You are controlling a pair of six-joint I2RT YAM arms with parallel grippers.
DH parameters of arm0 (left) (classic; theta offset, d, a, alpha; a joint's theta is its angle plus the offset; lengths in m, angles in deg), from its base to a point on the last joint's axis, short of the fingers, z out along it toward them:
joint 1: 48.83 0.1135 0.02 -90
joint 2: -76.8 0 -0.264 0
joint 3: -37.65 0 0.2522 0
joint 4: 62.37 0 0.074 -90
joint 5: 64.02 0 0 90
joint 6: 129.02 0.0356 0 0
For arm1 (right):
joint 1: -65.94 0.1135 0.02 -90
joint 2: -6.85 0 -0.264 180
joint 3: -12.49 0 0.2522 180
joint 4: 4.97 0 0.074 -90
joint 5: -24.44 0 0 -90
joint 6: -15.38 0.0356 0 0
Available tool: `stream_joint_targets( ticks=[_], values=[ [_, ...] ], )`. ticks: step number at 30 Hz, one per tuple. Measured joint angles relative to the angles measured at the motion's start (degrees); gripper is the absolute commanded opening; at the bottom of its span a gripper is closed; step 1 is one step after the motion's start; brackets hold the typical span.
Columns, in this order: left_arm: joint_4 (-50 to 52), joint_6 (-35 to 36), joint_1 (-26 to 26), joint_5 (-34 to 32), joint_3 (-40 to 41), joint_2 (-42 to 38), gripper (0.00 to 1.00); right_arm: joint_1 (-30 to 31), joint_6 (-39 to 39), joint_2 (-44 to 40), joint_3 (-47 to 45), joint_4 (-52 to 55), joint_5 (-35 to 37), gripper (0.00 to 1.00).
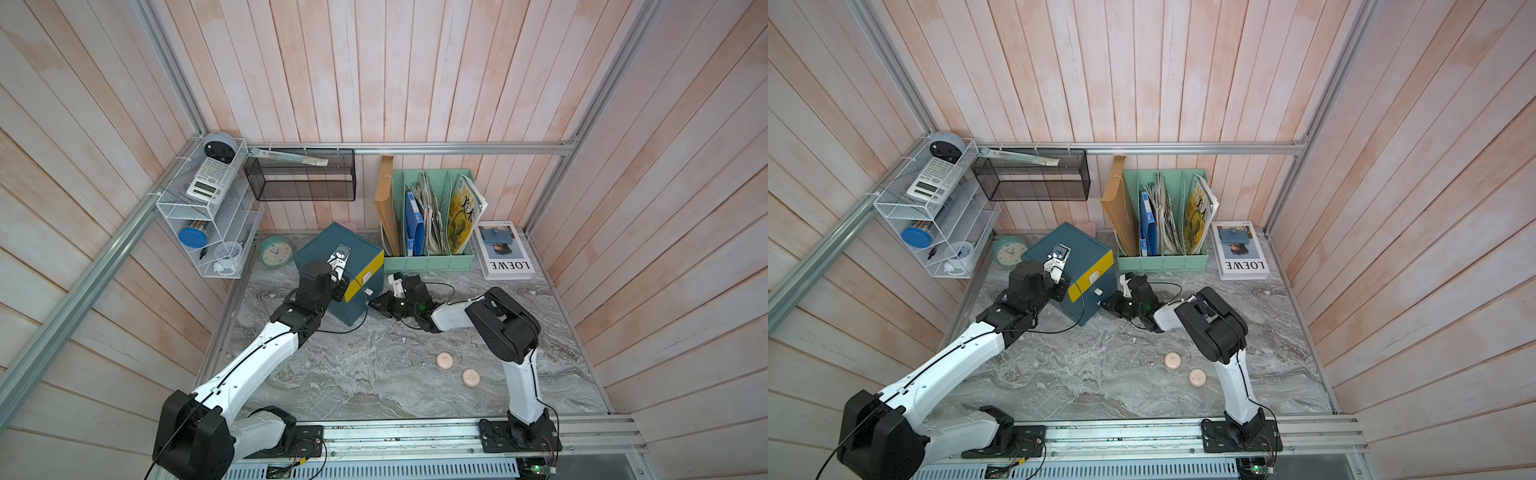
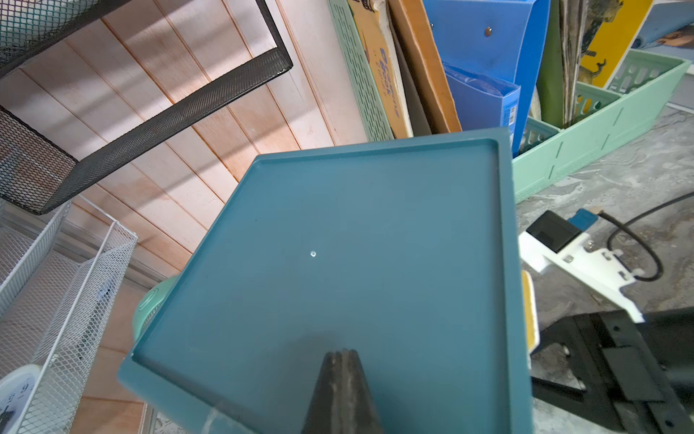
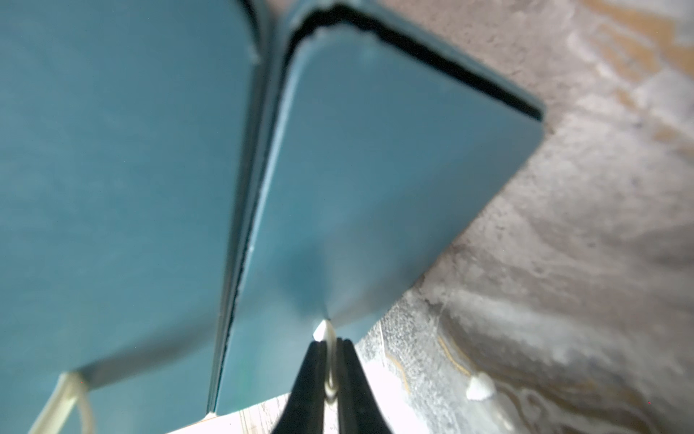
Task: Put the bluetooth earphones in the drawer according to color
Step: Open the drawer in the storage box.
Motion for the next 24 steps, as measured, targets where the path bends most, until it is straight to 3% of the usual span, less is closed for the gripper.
stream_joint_targets(
  ticks=[4, 24],
  values=[
    [0.0, 0.0, 0.0, 0.0, 0.0, 0.0, 0.0, 0.0, 0.1, 0.0, -0.4, -0.6, 0.0, 0.0],
    [0.0, 0.0, 0.0, 0.0, 0.0, 0.0, 0.0, -2.2, -0.3, -9.4, -13.8, -1.5, -0.2, 0.0]
  ],
)
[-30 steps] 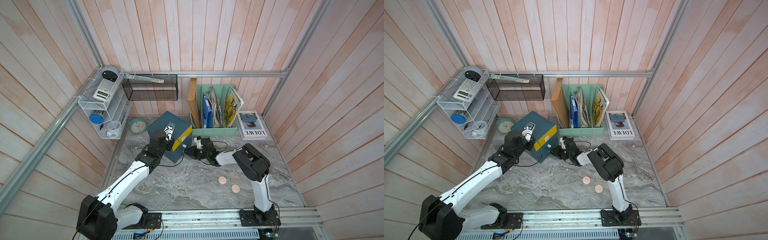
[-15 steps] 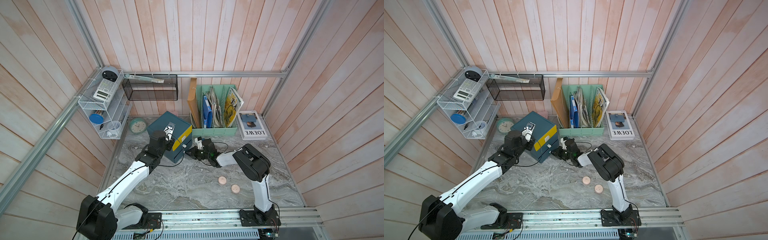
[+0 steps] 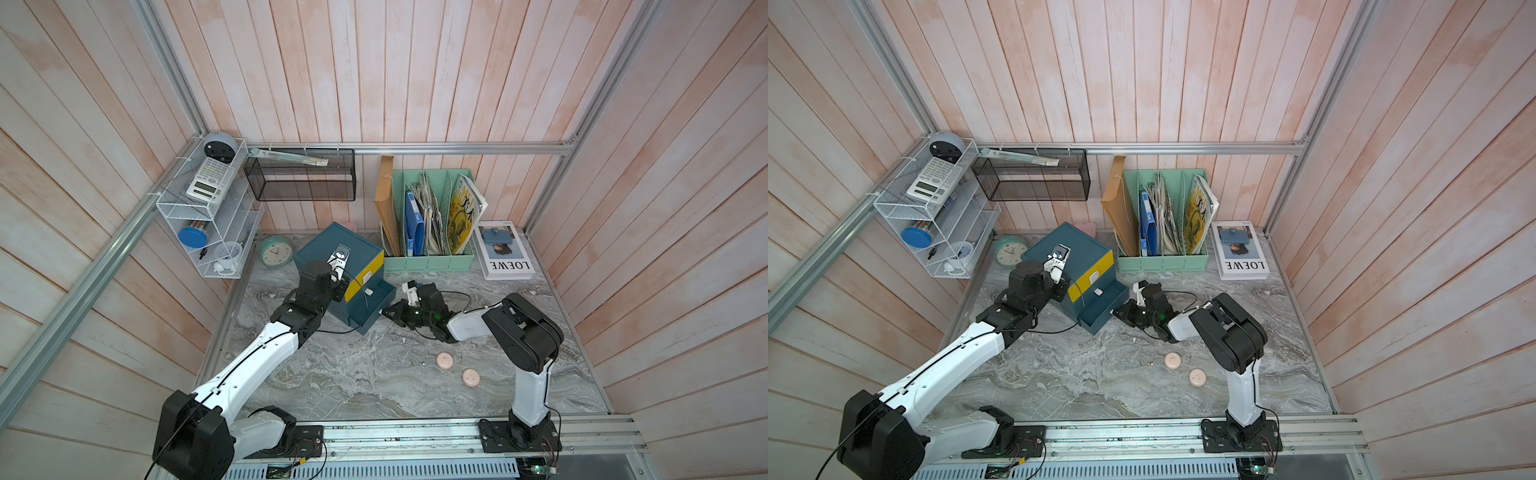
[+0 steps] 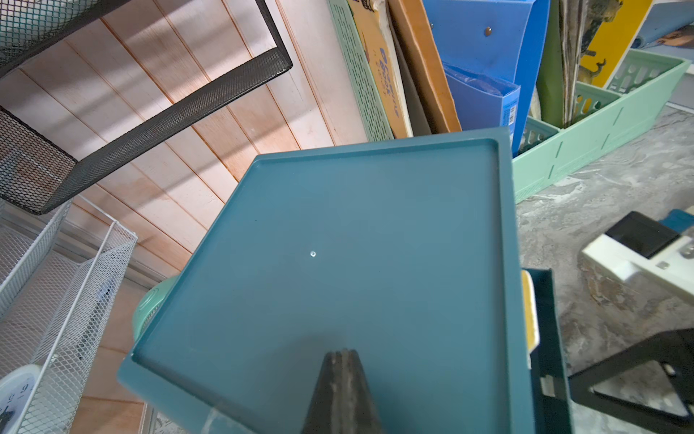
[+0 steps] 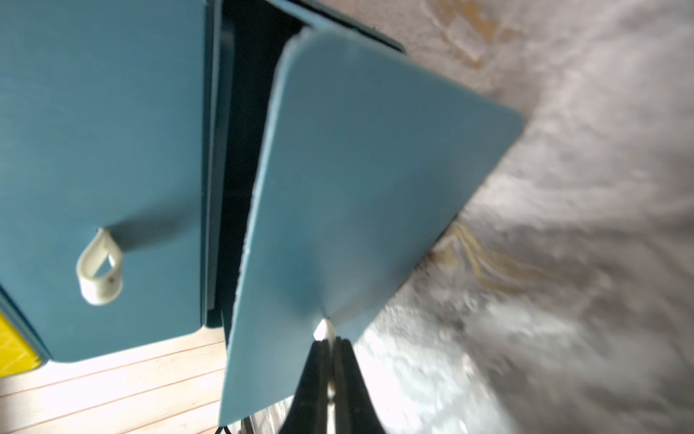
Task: Put the bluetooth earphones in the drawer according to color
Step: Open the drawer in the storage box.
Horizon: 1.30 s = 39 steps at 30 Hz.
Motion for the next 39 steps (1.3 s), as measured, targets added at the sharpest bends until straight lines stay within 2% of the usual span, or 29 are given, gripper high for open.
stream_joint_targets(
  ticks=[16, 35, 39],
  values=[
    [1.0, 0.0, 0.0, 0.2, 0.0, -0.5, 0.0, -0.2, 0.3, -3.7, -5.3, -0.9, 0.8, 0.0],
    [1.2, 0.0, 0.0, 0.2, 0.0, -0.6, 0.0, -0.2, -0.4, -5.3, -6.8, -0.1, 1.7, 0.0],
    [1.2, 0.0, 0.0, 0.2, 0.0, -0.6, 0.0, -0.2, -0.7, -5.3, -6.8, -0.1, 1.7, 0.09]
  ],
)
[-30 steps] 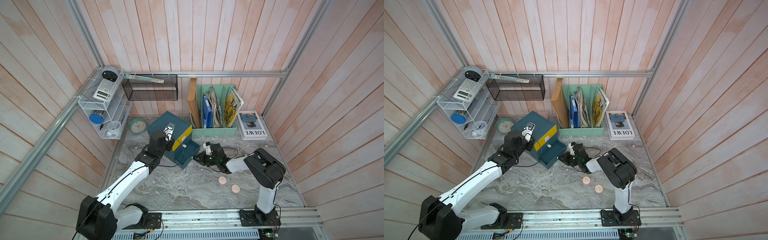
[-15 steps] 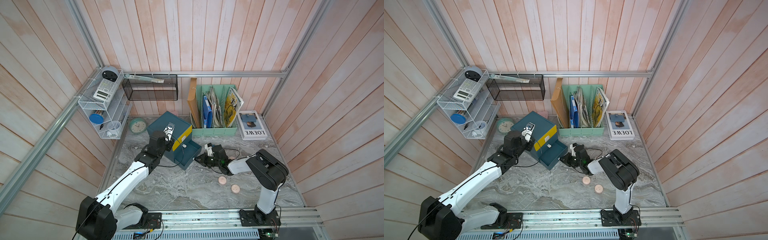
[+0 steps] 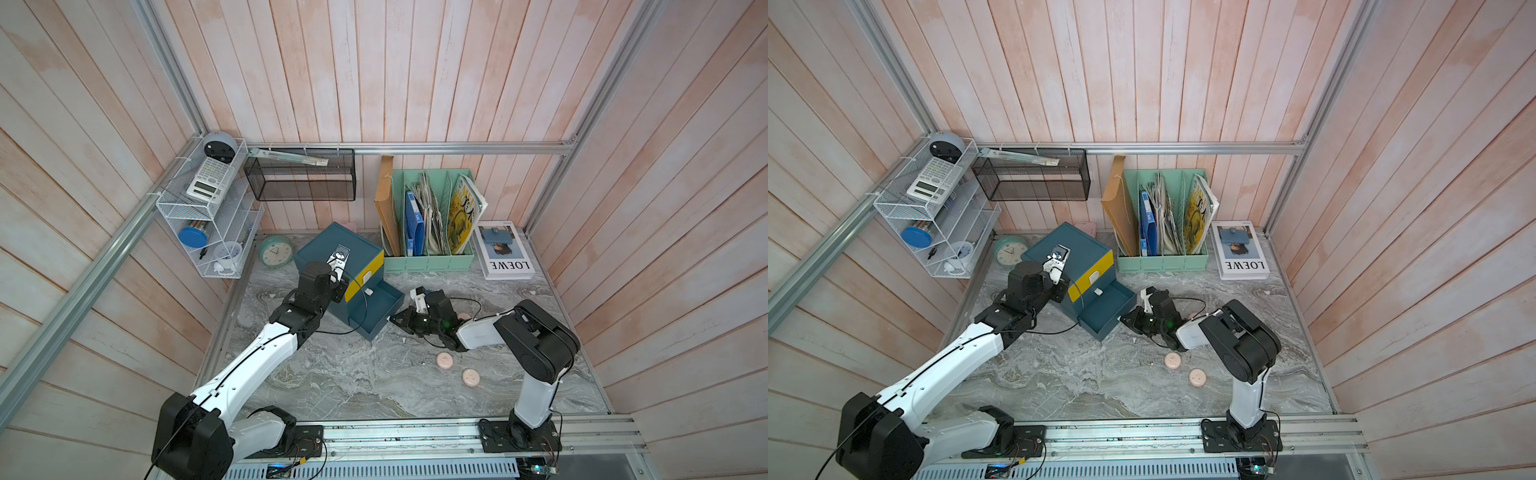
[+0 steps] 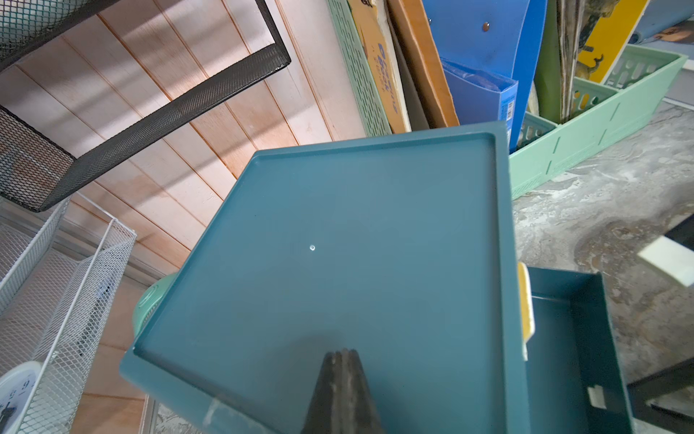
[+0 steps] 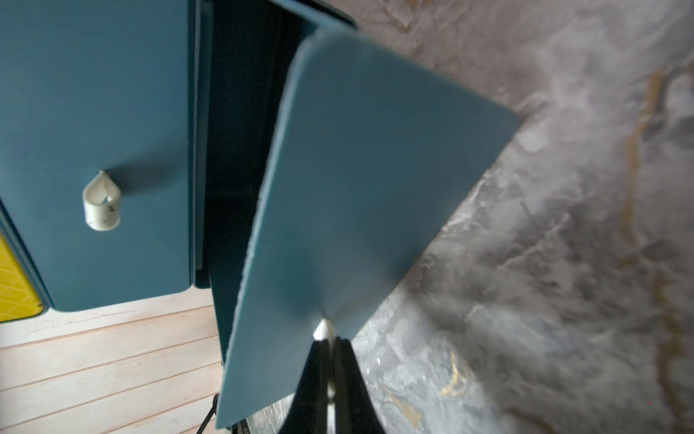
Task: Put the bluetooth earphones in the drawer according to color
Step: Open the drawer in the storage box, then pick up the Bluetooth earphone from the center of the board.
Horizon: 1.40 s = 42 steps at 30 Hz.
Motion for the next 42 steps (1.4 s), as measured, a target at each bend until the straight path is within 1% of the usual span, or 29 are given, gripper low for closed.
stream_joint_targets(
  ticks=[5, 9, 12, 13, 16, 18, 19, 20, 21, 22, 23, 24, 27, 29, 30, 37, 42],
  values=[
    [0.0, 0.0, 0.1, 2.6, 0.3, -1.0, 0.0, 0.0, -0.4, -0.4, -0.1, 0.8, 0.2, 0.26],
    [-0.5, 0.0, 0.1, 4.3, 1.3, -3.2, 0.0, 0.0, -0.9, -1.6, -0.4, 2.3, 0.9, 0.35],
    [-1.0, 0.0, 0.1, 6.4, 1.5, -4.3, 0.01, 0.0, -1.4, -2.6, -0.5, 3.2, 1.5, 0.38],
    [-1.3, 0.0, 0.1, 7.4, 1.7, -4.7, 0.03, 0.0, -1.6, -3.0, -0.5, 3.7, 1.6, 0.39],
    [-1.7, 0.0, 0.0, 9.8, 2.5, -6.1, 0.08, 0.0, -2.9, -4.4, -0.5, 5.8, 2.4, 0.44],
    [-1.8, -0.1, -0.2, 11.2, 2.8, -6.7, 0.2, 0.0, -3.7, -5.6, -0.5, 7.5, 3.0, 0.46],
    [-1.8, -0.2, -0.3, 11.8, 2.8, -6.9, 0.34, 0.0, -4.3, -6.3, -0.5, 8.5, 3.4, 0.47],
    [-1.9, 0.1, -0.4, 12.7, 2.9, -7.1, 0.54, 0.0, -5.0, -7.1, -0.5, 9.7, 3.8, 0.48],
    [-2.0, 0.0, -0.5, 13.3, 2.9, -7.2, 0.66, 0.0, -5.7, -7.9, -0.5, 10.8, 4.3, 0.49],
    [-2.2, 0.1, -0.6, 14.3, 3.0, -7.4, 0.74, 0.0, -6.4, -8.8, -0.4, 12.2, 4.8, 0.49],
    [-2.3, 0.1, -0.6, 15.3, 3.2, -7.7, 0.8, 0.0, -7.1, -9.7, -0.4, 13.5, 5.3, 0.51],
    [-2.4, -0.1, -0.8, 16.2, 3.5, -8.1, 0.84, 0.0, -7.9, -10.5, -0.3, 14.9, 5.8, 0.51],
    [-2.7, 0.2, -1.9, 18.3, 4.3, -9.3, 0.9, -0.2, -10.6, -12.8, 0.7, 20.0, 7.5, 0.55],
    [-2.8, 0.3, -2.8, 19.6, 4.6, -9.8, 0.98, -0.6, -12.2, -14.0, 1.5, 22.8, 8.4, 0.58],
    [-2.8, 0.3, -3.2, 20.3, 4.6, -9.9, 1.0, -0.9, -13.0, -14.7, 1.8, 24.3, 9.0, 0.6],
    [-2.7, 0.8, -6.5, 24.3, 4.6, -9.8, 1.0, -4.5, -18.9, -20.3, 3.2, 36.3, 13.4, 0.68],
    [-2.4, 0.8, -8.7, 26.1, 4.6, -8.4, 1.0, -8.2, -22.9, -24.2, 5.4, 46.8, 17.6, 0.69]
  ],
)
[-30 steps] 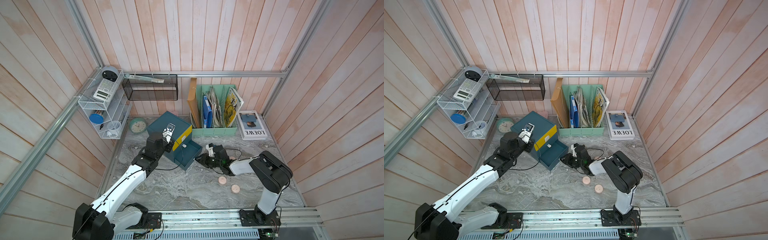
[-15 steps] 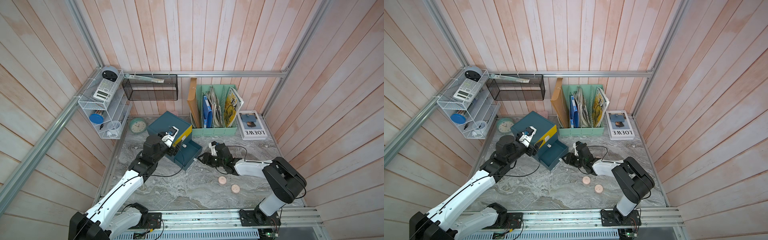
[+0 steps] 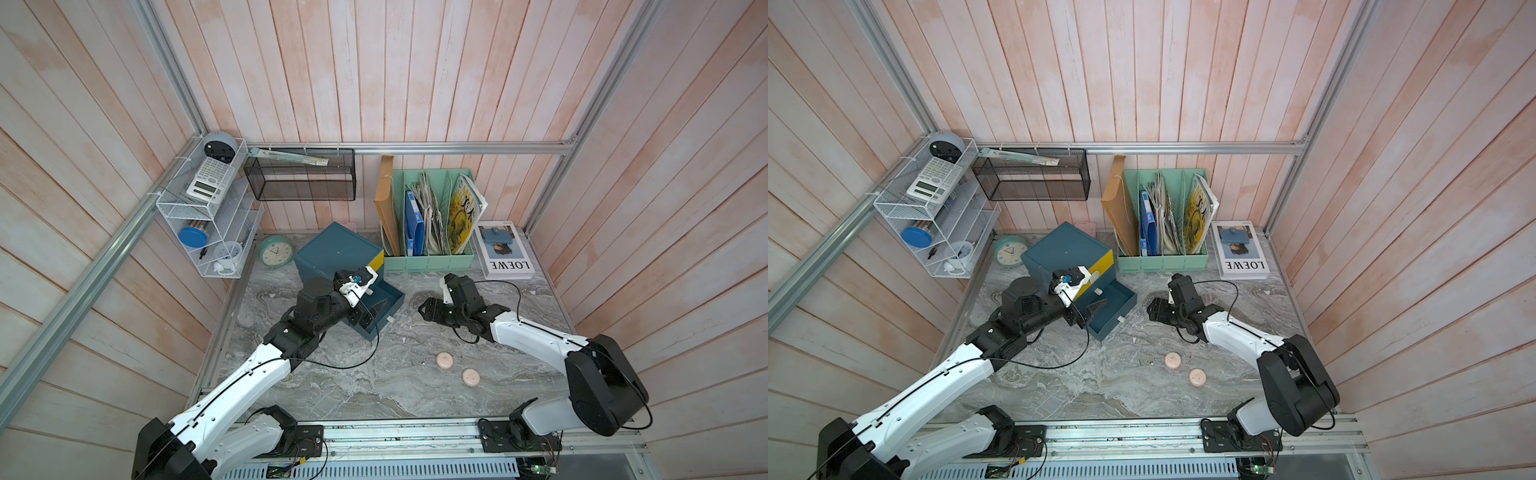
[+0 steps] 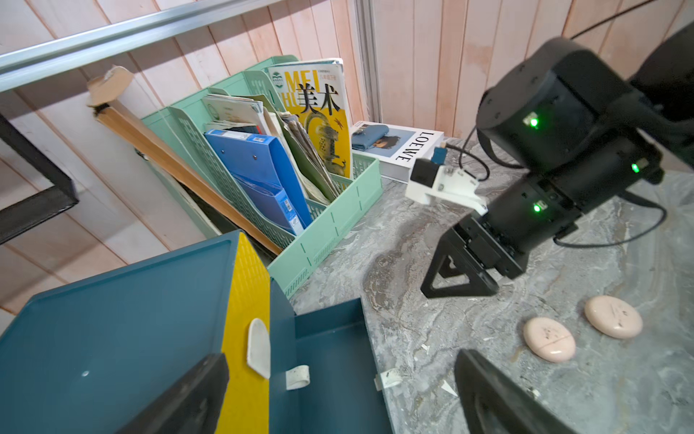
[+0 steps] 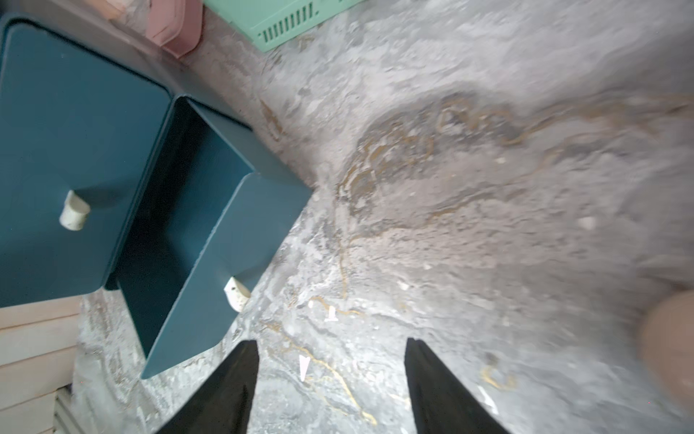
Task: Put the bluetooth earphones in the drawer according to color
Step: Pick up the Bluetooth earphone from the center of the board.
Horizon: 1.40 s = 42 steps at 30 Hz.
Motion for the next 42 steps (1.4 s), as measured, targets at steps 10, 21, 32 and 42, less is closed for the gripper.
stream_joint_targets(
  ticks=[10, 21, 32, 42],
  values=[
    [1.7, 0.3, -5.2, 1.1, 0.0, 3.3, 1.0, -6.3, -5.0, -1.9, 4.1, 17.3, 10.2, 0.77],
    [4.2, 2.4, -9.6, 0.7, 0.0, 6.2, 1.0, -10.2, -9.3, 5.4, 7.5, 23.9, 11.1, 0.8],
    [7.4, 4.2, -11.3, -0.9, -0.7, 9.6, 1.0, -12.9, -10.5, 10.3, 8.7, 23.0, 9.8, 0.78],
    [8.1, 4.4, -12.0, -1.2, -0.8, 9.6, 1.0, -13.2, -10.7, 15.7, 10.5, 22.5, 9.1, 0.7]
  ],
)
